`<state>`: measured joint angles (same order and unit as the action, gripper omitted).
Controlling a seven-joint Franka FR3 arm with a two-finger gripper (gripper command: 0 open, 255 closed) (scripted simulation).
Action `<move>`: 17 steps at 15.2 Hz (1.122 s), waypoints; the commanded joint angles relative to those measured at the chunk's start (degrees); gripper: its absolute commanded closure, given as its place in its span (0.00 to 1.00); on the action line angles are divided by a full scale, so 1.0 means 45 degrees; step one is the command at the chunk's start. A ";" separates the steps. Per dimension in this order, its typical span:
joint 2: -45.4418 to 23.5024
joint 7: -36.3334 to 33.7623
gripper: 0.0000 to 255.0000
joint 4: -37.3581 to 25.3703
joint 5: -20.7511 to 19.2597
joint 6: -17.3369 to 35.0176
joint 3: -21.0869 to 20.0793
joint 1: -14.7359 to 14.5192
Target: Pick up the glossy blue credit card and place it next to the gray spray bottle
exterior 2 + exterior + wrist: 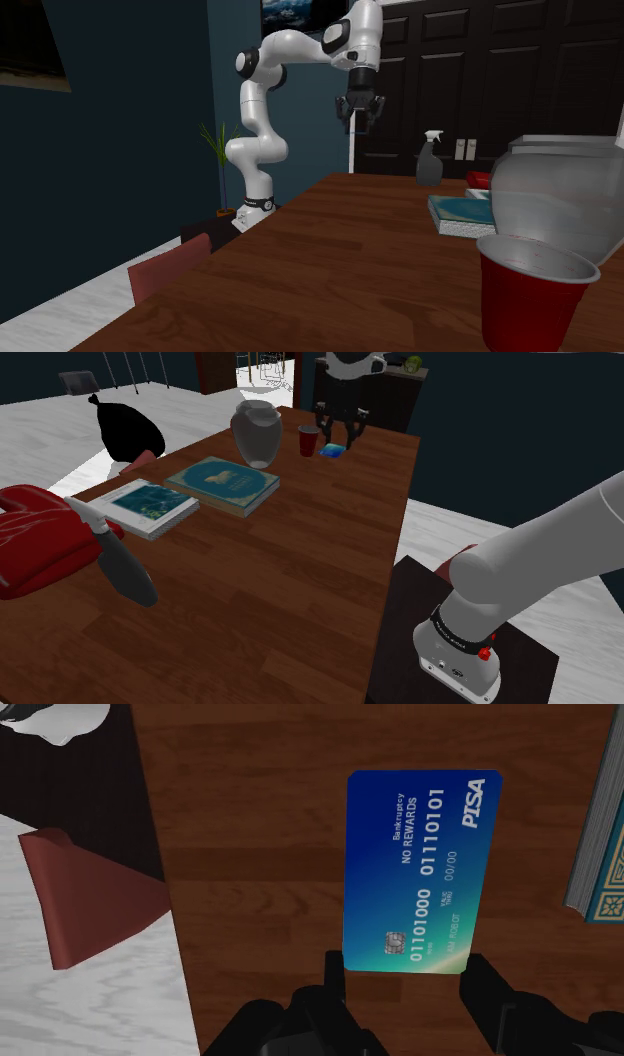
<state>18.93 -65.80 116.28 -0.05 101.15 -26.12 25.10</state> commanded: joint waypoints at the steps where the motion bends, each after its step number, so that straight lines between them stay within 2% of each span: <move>1: -0.0060 0.0027 1.00 -0.0408 -0.0028 -0.0357 0.0015 0.0024; 14: -0.0524 0.0116 1.00 -0.3025 -0.0224 -0.2540 0.0026 0.0145; 17: -0.0416 -0.0768 1.00 -0.3071 -0.0048 -0.2734 -0.0569 -0.0174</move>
<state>16.97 -68.12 102.62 -0.46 89.16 -27.95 24.69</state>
